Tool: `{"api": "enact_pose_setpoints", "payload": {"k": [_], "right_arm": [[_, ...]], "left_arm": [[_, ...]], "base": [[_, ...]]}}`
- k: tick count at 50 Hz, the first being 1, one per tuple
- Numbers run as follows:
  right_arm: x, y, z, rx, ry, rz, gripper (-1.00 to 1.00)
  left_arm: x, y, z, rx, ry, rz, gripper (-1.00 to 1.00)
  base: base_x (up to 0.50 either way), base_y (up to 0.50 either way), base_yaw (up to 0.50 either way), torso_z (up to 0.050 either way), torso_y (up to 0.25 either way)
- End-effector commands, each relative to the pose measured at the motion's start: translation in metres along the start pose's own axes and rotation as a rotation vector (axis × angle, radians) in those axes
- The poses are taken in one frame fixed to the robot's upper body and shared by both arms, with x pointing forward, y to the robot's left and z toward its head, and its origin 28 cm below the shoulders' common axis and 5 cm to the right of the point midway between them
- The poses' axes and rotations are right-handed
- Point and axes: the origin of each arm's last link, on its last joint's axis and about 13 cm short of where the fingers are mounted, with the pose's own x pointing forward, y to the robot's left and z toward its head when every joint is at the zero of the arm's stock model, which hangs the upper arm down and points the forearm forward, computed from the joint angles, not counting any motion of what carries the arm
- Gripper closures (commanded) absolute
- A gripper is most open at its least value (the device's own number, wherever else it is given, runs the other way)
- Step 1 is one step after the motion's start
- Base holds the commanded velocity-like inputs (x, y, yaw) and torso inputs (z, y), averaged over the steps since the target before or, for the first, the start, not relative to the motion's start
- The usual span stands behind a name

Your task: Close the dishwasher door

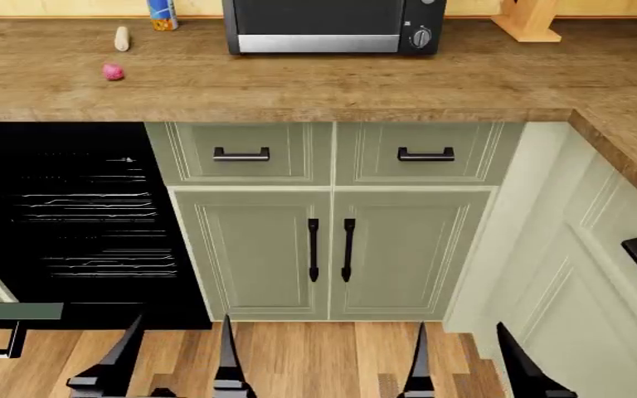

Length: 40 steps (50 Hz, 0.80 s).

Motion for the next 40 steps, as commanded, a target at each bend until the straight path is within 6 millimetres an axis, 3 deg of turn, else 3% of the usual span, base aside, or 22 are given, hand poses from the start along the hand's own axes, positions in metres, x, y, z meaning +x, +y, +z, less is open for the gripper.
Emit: {"api": "enact_pose_setpoints", "payload": {"k": [1,28,40], "right_arm": [[-0.013,0.001,0.01,0.009,-0.068,0.0,-1.0],[-0.021,0.0,0.011,0.031,-0.147,-0.01,-1.0],[-0.02,0.0,0.009,0.025,-0.148,-0.009,-1.0]], "left_arm": [[-0.011,0.002,0.009,-0.009,-0.042,0.012,-1.0],[-0.026,0.008,0.016,-0.054,-0.123,0.027,-1.0],[-0.025,0.009,0.014,-0.033,-0.135,0.022,-1.0]], "base": [[0.0,0.0,0.0,0.0,0.0],[0.0,0.0,0.0,0.0,0.0],[0.0,0.0,0.0,-0.05,0.123]]}}
